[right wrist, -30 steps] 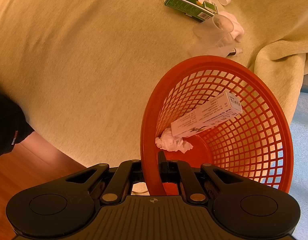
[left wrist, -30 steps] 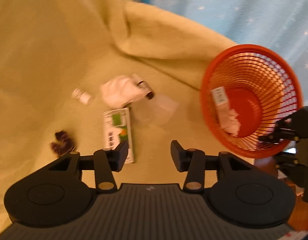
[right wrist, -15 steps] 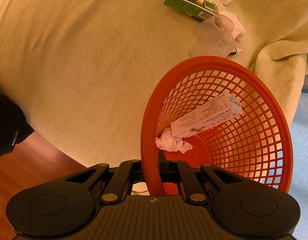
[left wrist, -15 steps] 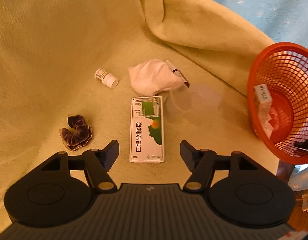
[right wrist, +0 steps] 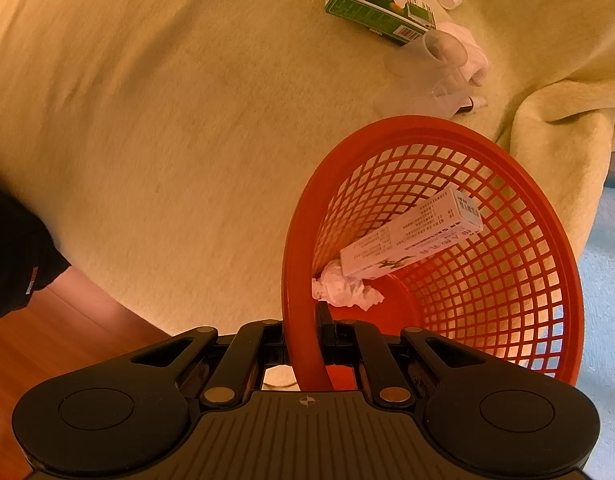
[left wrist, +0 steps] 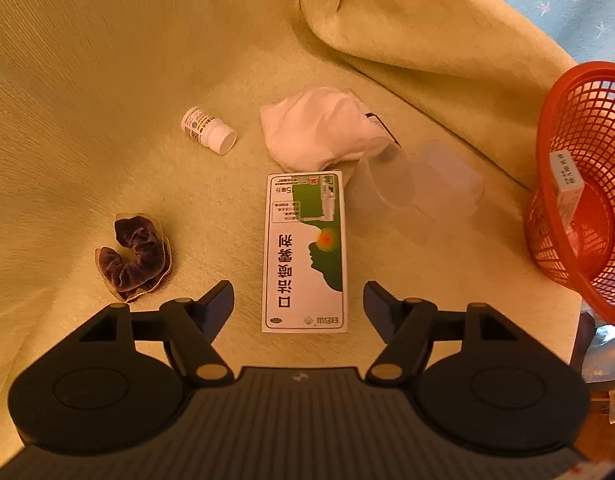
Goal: Organize objects
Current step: 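Move the left tool to the white-and-green medicine box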
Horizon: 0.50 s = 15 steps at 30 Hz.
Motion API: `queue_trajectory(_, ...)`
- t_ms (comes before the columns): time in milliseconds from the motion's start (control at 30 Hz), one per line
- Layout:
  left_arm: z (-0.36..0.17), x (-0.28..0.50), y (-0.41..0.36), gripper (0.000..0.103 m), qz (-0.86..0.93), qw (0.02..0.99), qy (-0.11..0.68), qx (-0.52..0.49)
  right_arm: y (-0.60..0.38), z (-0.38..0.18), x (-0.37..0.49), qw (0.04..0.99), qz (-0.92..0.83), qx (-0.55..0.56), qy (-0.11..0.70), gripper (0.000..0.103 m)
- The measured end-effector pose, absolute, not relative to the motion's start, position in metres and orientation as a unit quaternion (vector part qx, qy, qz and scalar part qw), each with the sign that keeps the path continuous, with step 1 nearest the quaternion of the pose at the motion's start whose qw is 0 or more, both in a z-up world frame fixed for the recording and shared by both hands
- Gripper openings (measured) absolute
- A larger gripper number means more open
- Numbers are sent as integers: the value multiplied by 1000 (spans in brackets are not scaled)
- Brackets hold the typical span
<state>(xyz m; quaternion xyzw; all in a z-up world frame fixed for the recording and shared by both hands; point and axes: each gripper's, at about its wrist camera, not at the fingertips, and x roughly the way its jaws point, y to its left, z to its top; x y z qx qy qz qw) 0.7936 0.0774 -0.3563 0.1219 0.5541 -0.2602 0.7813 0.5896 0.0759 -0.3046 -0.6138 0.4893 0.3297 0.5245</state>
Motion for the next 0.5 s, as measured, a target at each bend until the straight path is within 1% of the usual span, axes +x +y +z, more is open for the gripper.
queue_trajectory(167,-367,801,76,69,-258,781,554,124,78,-304,591,524,333,-612,490,3)
queue_trajectory(500,-387,810,63,69,-259,780,557,123,79,-303,591,525,336,-610,489,3)
